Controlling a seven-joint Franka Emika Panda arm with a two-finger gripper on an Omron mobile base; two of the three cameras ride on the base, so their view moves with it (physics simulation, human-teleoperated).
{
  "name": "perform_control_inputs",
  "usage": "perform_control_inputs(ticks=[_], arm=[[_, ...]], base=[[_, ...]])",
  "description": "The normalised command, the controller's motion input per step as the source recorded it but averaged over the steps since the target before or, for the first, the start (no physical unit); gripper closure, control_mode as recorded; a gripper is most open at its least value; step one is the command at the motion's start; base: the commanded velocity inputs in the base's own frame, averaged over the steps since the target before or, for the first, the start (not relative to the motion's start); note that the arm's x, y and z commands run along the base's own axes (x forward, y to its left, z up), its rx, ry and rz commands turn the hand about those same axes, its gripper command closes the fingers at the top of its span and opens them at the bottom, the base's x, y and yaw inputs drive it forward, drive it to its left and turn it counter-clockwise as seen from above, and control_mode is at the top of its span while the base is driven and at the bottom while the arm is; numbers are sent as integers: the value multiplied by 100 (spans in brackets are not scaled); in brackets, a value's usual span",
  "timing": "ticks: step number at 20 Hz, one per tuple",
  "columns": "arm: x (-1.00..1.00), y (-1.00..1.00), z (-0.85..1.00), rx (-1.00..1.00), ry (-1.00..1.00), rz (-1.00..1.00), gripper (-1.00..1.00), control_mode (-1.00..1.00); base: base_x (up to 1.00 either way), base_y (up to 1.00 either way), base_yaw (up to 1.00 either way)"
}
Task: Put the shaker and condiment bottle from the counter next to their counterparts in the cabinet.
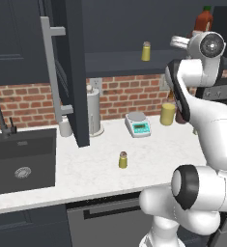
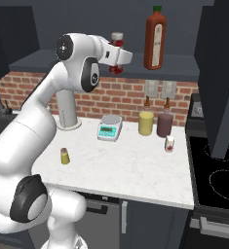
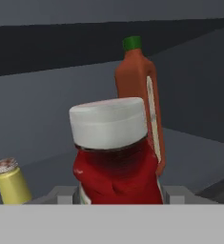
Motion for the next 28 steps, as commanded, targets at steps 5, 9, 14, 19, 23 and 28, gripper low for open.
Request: perform_control_inputs(ticks=[5,9,14,19,23,28], arm=[[22,0,-6,-5,-2,0,100,-100],[24,0,0,0,0,0,100,-100],[20,0,0,0,0,0,100,-100],[16,-2,-1,0,0,0,100,-100],[21,-7,-8,0,0,0,100,-100],[28,-10,-11,-1,0,0,100,-100]], base=[[0,0,0],[0,0,0],[0,0,0],[0,0,0],[0,0,0],[0,0,0]])
